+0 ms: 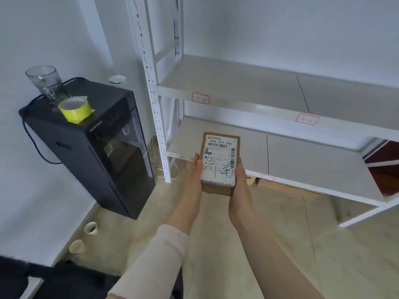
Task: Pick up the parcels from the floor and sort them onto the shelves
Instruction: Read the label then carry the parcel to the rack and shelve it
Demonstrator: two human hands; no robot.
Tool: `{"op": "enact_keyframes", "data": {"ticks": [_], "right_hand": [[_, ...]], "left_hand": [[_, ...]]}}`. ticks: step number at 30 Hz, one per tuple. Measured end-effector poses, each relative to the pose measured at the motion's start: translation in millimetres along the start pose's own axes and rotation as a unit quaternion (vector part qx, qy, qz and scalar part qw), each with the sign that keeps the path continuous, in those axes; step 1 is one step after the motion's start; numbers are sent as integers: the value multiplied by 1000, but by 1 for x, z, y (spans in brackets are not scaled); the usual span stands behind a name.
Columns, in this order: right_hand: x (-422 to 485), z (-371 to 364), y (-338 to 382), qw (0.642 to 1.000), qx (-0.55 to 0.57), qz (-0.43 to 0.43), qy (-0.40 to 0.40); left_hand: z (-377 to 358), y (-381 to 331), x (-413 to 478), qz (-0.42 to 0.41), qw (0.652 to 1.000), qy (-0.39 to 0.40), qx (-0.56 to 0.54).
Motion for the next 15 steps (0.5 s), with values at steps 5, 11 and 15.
{"op": "enact_keyframes", "data": {"ticks": [5,11,15], "right_hand": [[92,-48,34,999,33,18,-24],[179,-91,66,996,53,13,-66],[235,-106,90,995,49,4,-82]], "left_hand": [[13,-6,119,10,999,30,28],[13,-28,226,8,997,67,42],[6,-24,292,4,997,72,41]]}}
Point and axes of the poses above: each hand's wrist, its own x-axis towards the middle knuckle, its own z-axis out of the back of the hand, y = z × x, the point moved 6 cm from there along x, towards the middle knuckle, and after that the axes turned 12 degrees about -z, right-handed, at the moved point
